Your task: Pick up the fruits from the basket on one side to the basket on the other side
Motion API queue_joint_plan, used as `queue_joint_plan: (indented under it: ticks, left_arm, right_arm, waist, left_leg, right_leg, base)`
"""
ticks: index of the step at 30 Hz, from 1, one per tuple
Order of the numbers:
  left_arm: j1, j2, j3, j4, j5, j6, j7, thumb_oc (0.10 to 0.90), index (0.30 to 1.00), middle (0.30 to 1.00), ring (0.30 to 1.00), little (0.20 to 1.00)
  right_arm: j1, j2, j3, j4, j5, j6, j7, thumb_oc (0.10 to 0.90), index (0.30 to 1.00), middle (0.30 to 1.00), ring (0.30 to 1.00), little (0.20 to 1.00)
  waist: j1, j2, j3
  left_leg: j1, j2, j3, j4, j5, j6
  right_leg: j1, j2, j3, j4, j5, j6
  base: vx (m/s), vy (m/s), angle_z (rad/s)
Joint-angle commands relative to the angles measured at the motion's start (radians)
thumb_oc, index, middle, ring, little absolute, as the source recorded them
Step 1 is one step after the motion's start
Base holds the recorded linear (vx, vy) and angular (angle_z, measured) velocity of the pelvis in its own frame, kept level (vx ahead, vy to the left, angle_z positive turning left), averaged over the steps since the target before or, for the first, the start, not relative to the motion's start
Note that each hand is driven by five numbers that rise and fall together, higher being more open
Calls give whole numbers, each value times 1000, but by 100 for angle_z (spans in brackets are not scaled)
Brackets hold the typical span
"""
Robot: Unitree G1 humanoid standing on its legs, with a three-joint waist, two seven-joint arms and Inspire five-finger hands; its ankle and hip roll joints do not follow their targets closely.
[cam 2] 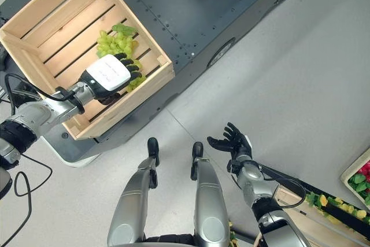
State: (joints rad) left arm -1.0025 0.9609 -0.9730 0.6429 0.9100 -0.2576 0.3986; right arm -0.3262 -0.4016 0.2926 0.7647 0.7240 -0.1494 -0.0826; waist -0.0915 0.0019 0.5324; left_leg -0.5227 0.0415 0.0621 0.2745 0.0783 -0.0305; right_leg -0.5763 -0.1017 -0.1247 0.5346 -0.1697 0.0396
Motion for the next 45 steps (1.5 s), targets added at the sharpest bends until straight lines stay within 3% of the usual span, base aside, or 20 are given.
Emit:
queue_joint_plan:
  ticks: [1,5,9,11,16,22,37,44,45]
  left_arm:
    - [-153,77,74,-38,10,1,31,800,900,900,900,900]
    - [-167,70,64,-35,38,-7,39,800,900,900,900,900]
    - [-189,57,53,-39,62,27,20,800,900,900,900,900]
    - [-202,42,59,0,96,103,44,800,900,900,900,900]
    - [-221,17,81,119,140,200,100,800,900,900,900,900]
    - [-245,1,83,172,144,271,11,800,900,900,900,900]
    - [-255,-20,60,206,177,178,30,800,900,900,900,900]
    - [-263,-37,43,221,79,138,3,800,900,900,900,900]
    - [-257,-41,43,214,55,114,-6,698,747,747,747,747]
  right_arm:
    - [-20,-57,-24,-74,62,-37,34,800,900,900,900,900]
    - [-21,-60,-33,-71,74,-40,37,800,900,900,900,900]
    - [-30,-64,-41,-64,81,-32,37,800,900,900,900,900]
    - [-33,-69,-44,-72,83,-24,38,800,900,900,900,900]
    - [-26,-71,-39,-84,84,-31,33,800,900,900,900,900]
    - [-25,-73,-41,-103,104,-36,17,800,900,900,900,900]
    - [-32,-57,-36,-175,119,-58,-11,800,900,900,900,900]
    - [-50,-63,-30,-187,136,-60,-24,800,900,900,900,900]
    - [-51,-64,-33,-195,146,-58,-26,800,900,900,900,900]
  waist:
    - [9,-10,-12]
    - [9,-12,-12]
    - [7,-12,-12]
    - [0,-15,-12]
    - [-12,-25,-12]
    - [-18,-41,-12]
    - [-28,-48,-12]
    - [-31,-51,-12]
    - [-30,-51,-12]
  left_leg:
    - [1,-11,43,149,-136,11]
    - [-24,-13,45,186,-158,15]
    - [-57,-14,40,224,-174,18]
    - [-76,-14,40,246,-182,22]
    - [-95,-5,50,257,-181,23]
    - [-115,-4,53,254,-178,23]
    - [-190,-12,68,268,-185,30]
    - [-217,-15,69,275,-186,31]
    - [-216,-17,68,275,-187,32]
  right_leg:
    - [38,31,9,-43,80,-6]
    - [15,31,10,-8,64,-7]
    - [-18,28,14,34,55,-8]
    - [-39,29,22,54,53,-9]
    - [-66,35,35,64,61,-5]
    - [-88,44,40,59,71,-3]
    - [-170,44,42,67,88,0]
    - [-195,49,44,69,94,0]
    - [-195,50,44,72,93,0]
  base:
    - [0,0,0]
    - [0,0,0]
    - [-1,2,-1]
    - [6,18,1]
    - [6,19,-2]
    - [8,20,-1]
    - [1,7,-1]
    - [0,0,0]
    - [0,0,0]
